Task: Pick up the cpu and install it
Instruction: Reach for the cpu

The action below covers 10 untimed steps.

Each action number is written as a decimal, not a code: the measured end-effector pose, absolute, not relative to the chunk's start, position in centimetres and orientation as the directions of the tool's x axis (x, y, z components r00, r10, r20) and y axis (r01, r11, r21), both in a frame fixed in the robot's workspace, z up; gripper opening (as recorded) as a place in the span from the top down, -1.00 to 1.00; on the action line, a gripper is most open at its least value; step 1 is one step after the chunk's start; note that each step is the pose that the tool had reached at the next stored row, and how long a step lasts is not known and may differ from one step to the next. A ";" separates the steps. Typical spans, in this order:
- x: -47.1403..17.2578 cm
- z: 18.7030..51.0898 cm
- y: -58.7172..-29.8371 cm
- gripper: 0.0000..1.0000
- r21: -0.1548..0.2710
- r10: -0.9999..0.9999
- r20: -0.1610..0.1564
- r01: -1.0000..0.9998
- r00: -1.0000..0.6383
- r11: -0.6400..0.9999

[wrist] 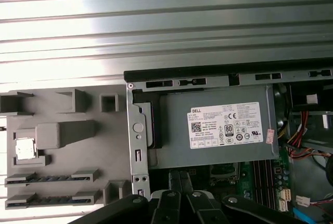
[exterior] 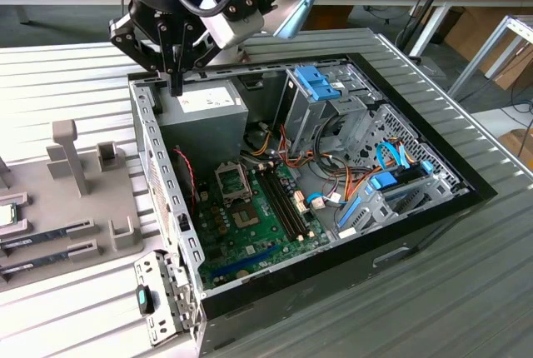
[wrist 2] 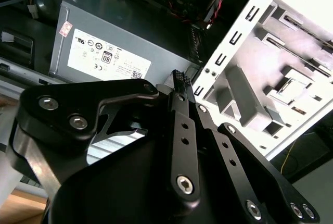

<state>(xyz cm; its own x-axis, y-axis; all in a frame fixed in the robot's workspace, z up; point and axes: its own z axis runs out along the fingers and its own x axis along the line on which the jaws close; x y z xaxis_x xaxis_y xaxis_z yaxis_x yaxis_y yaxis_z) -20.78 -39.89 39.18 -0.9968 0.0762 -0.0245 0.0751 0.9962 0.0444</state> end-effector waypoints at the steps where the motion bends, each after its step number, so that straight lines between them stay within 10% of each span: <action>1: -20.8 39.2 -39.9 0.79 0.044 0.076 -0.024 0.075 -0.997 0.996; 10: -21.0 39.1 -39.9 0.79 0.044 0.076 -0.024 0.075 -0.997 0.996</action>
<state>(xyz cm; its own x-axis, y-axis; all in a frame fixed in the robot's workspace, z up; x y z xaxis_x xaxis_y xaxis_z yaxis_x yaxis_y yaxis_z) -21.01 -39.89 39.14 -0.9968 0.0762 -0.0245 0.0751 0.9962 0.0444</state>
